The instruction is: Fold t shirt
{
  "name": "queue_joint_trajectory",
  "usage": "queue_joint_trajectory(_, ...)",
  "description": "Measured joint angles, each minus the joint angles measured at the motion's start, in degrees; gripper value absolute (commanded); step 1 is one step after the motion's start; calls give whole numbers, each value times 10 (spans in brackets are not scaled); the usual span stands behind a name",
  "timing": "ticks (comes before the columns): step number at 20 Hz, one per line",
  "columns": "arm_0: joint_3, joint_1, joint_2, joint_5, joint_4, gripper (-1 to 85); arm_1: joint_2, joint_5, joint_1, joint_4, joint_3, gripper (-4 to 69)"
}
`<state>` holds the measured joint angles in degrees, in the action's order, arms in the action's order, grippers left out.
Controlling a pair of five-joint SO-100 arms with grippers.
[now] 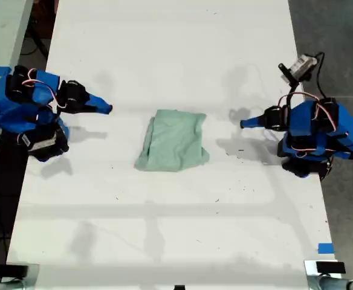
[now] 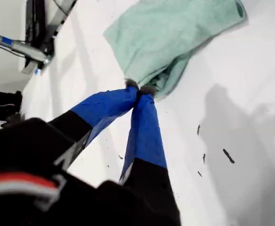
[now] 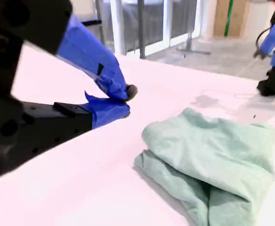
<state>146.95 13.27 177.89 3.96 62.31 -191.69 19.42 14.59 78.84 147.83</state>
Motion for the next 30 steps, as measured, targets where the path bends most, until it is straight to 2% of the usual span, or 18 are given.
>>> queue_joint_trajectory(2,200,-21,141,-19,-59,0,-68,7,3,-1,126,3)
queue_joint_trajectory(4,328,-40,241,-33,-53,0,-78,13,3,-8,222,3)
queue_joint_trajectory(6,359,-48,269,-35,-55,0,-84,4,4,-8,251,3)
queue_joint_trajectory(12,374,-49,283,-44,-53,0,-87,-87,4,11,258,3)
queue_joint_trajectory(14,374,-49,284,-54,-43,29,-87,-104,4,13,258,6)
queue_joint_trajectory(16,374,-49,284,-82,-25,45,-87,-108,8,13,259,17)
queue_joint_trajectory(18,374,-51,284,-85,-22,34,-87,-98,8,13,259,35)
queue_joint_trajectory(22,374,-53,284,-87,-22,30,-87,-93,8,13,259,29)
queue_joint_trajectory(25,374,-53,284,-87,-22,32,-87,-93,8,13,259,56)
queue_joint_trajectory(27,374,-53,284,-87,-22,32,-87,-91,9,13,259,32)
queue_joint_trajectory(30,374,-53,284,-87,-22,0,-87,-100,14,4,265,35)
